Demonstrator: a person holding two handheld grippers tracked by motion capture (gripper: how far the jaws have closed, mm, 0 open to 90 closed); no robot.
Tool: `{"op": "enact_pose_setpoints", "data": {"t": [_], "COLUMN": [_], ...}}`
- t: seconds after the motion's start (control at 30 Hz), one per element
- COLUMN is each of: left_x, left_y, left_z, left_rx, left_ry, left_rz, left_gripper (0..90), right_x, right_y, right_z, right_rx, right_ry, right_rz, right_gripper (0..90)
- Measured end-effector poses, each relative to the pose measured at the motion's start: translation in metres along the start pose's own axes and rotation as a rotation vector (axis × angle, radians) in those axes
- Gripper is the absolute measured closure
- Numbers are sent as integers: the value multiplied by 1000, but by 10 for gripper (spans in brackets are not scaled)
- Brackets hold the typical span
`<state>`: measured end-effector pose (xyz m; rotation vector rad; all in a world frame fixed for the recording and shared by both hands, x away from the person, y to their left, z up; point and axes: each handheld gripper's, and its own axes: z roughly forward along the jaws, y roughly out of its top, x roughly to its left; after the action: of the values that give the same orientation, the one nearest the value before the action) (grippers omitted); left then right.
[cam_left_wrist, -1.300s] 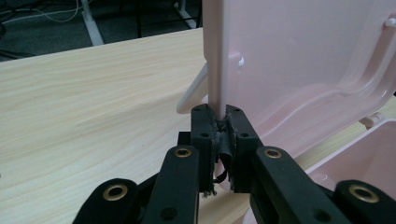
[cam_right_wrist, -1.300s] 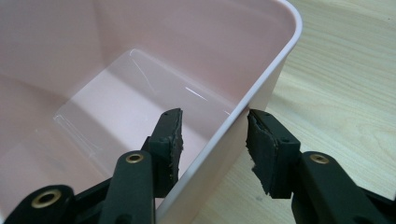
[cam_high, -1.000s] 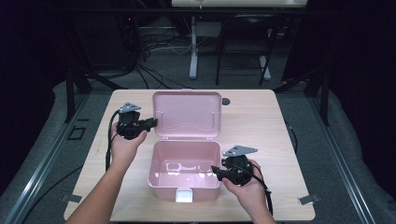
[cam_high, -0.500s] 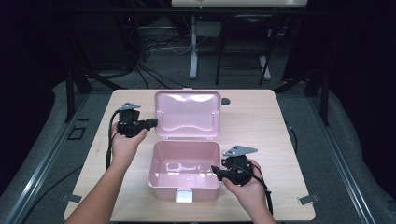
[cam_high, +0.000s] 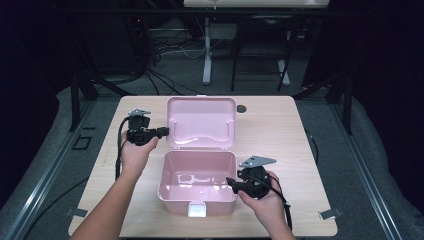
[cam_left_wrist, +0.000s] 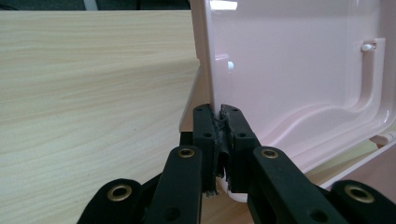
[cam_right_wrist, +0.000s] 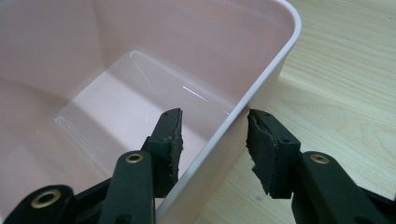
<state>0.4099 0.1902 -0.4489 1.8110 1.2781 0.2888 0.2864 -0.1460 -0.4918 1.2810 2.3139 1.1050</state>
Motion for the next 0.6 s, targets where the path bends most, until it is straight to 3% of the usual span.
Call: {"op": "enact_pose_setpoints", "data": {"t": [0.6], "left_x": [3], "left_y": [3], "left_z": [3], "left_rx": [43], "left_ry": [-7], "left_rz": [-32], "left_gripper": [855], "right_x": [-1], "right_y": [0], "right_z": [0], "right_rx": [2], "right_ry": [4], "right_rz": [-7], "right_gripper": [561]}}
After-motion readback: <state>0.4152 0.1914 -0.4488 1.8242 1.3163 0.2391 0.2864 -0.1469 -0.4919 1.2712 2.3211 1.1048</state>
